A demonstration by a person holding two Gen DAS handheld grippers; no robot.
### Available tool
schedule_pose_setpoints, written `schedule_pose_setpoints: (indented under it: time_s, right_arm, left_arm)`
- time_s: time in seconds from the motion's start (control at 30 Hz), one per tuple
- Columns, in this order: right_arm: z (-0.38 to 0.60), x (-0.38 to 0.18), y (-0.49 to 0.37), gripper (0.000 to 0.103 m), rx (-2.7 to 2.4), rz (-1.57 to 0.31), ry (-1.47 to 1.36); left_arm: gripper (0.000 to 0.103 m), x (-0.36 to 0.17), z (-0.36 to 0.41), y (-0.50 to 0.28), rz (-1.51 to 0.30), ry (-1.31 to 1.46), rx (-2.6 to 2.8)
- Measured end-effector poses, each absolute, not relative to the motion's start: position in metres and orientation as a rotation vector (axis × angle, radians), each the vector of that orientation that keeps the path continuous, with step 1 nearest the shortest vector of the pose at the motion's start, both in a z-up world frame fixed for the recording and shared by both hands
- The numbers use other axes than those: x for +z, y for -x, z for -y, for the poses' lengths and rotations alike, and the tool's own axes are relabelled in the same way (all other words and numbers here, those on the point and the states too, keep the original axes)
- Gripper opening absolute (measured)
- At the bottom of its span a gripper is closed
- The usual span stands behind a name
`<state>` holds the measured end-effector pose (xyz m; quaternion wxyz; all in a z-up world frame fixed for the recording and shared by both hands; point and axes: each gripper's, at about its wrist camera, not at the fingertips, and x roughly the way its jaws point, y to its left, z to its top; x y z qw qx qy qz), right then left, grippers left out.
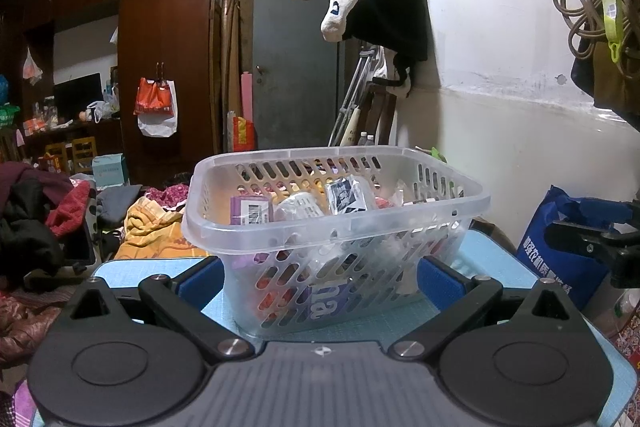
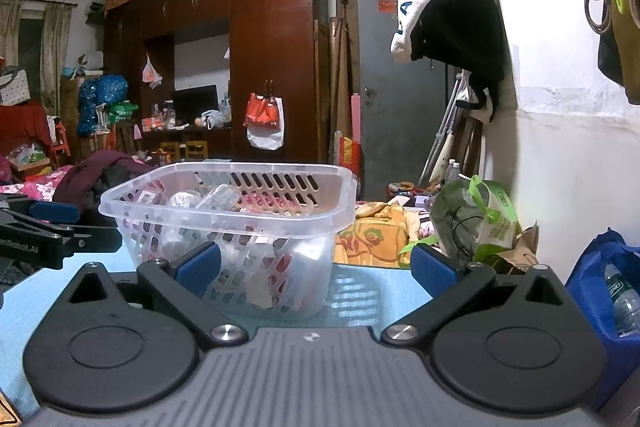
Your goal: Organize objects
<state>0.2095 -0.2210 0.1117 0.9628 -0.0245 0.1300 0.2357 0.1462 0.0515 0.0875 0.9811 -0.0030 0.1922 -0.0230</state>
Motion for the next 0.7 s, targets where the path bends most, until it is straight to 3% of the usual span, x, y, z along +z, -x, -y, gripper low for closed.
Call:
schedule_pose_setpoints:
  time_s: [0.7]
  right_arm:
    - [0.2223,0.1126,-0.2084,0.103,0.477,-0.258,0.053]
  left_arm:
    - [0.103,0.0902,-0.0441,-0.1485,-0.385,0.023,-0.062]
